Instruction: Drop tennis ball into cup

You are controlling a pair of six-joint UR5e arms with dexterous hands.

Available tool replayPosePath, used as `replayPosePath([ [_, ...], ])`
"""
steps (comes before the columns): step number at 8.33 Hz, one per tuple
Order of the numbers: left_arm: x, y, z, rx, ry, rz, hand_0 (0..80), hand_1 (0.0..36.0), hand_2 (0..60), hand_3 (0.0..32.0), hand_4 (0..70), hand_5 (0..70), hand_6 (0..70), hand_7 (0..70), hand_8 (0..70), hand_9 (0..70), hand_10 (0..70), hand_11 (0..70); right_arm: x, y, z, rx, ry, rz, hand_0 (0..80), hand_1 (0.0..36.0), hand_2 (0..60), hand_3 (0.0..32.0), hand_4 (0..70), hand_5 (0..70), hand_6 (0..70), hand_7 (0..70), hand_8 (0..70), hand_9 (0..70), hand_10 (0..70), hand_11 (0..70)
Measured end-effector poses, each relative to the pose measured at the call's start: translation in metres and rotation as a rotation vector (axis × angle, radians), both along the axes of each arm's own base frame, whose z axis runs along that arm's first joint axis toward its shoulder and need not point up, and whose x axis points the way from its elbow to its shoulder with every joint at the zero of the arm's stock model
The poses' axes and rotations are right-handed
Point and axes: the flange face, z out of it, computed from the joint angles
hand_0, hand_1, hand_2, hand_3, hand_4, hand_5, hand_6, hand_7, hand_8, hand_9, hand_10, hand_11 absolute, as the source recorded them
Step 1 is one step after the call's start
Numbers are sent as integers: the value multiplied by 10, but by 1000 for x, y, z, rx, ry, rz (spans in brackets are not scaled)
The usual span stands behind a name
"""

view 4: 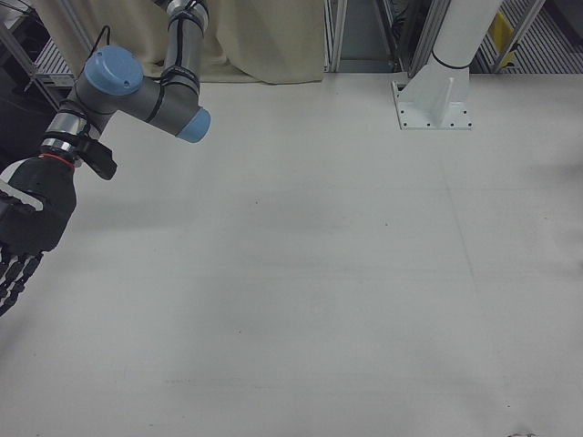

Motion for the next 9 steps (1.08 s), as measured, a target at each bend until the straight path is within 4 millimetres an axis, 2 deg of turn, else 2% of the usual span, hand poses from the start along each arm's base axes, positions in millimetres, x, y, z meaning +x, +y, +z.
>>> replayPosePath([
  [1, 0, 0, -1, 2, 3, 1, 624, 280, 0, 0, 131, 47, 24, 231, 0, 32, 0, 18, 0, 0, 0, 0, 0, 0, 0, 0, 0, 0, 0, 0, 0, 0, 0, 0, 0, 0],
  [3, -7, 2, -13, 15, 24, -5, 653, 320, 14, 0, 23, 55, 16, 201, 0, 26, 0, 0, 0, 0, 0, 0, 0, 0, 0, 0, 0, 0, 0, 0, 0, 0, 0, 0, 0, 0],
  [4, -36, -4, -28, 34, 38, -53, 714, 339, 11, 0, 0, 63, 44, 185, 7, 23, 0, 0, 0, 0, 0, 0, 0, 0, 0, 0, 0, 0, 0, 0, 0, 0, 0, 0, 0, 0],
  [5, -83, -17, -45, 47, 41, -138, 797, 359, 2, 0, 0, 73, 19, 156, 0, 17, 0, 0, 0, 0, 0, 0, 0, 0, 0, 0, 0, 0, 0, 0, 0, 0, 0, 0, 0, 0],
  [6, -133, -31, -53, 45, 31, -230, 800, 360, 4, 0, 0, 75, 10, 163, 0, 18, 0, 0, 0, 0, 0, 1, 0, 0, 0, 0, 0, 0, 0, 0, 0, 0, 0, 0, 0, 0],
  [7, -176, -41, -50, 23, 13, -309, 800, 360, 1, 0, 0, 84, 10, 169, 0, 19, 0, 0, 0, 0, -1, 1, 0, 0, 0, 0, 0, 0, 0, 0, 0, 0, 0, 0, 0, 0],
  [8, -209, -48, -39, -11, -6, -369, 800, 360, 0, 0, 0, 95, 10, 162, 0, 18, 0, 1, 0, 0, -1, 1, 0, 0, 0, 0, 0, 0, 0, 0, 0, 0, 0, 0, 0, 0],
  [9, -231, -51, -29, -43, -19, -408, 800, 360, 0, 0, 0, 94, 0, 167, 0, 19, 0, 2, 0, 0, -1, 1, 0, 0, 0, 0, 0, 0, 0, 0, 0, 0, 0, 0, 0, 0],
])
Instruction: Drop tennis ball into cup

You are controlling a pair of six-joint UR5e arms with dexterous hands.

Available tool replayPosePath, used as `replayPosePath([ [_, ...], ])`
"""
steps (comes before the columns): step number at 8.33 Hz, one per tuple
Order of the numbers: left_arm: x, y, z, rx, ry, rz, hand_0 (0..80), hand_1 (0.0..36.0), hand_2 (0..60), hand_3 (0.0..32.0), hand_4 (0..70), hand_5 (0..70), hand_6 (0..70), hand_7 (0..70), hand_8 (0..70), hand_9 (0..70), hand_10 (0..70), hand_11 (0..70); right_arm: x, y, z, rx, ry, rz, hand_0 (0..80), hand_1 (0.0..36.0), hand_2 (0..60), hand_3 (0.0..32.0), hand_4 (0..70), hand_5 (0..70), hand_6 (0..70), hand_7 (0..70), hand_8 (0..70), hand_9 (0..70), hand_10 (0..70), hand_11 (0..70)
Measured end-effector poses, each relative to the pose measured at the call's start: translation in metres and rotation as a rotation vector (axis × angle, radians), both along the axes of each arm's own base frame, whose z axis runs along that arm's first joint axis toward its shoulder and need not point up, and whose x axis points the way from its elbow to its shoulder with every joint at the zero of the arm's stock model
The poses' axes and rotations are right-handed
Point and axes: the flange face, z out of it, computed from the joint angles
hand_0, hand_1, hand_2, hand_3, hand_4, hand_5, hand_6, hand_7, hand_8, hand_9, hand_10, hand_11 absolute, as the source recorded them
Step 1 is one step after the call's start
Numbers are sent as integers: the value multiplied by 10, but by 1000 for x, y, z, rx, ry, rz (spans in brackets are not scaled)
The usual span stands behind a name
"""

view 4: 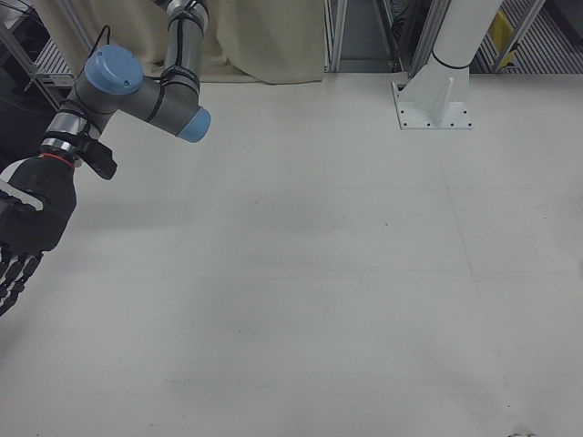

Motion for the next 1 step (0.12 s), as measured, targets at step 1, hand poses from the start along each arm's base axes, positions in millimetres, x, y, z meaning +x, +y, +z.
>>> replayPosePath([
  [1, -11, 0, 8, -32, -5, -19, 800, 360, 0, 0, 0, 97, 5, 163, 0, 18, 0, 2, 0, 0, 0, 0, 0, 0, 0, 0, 0, 0, 0, 0, 0, 0, 0, 0, 0, 0],
])
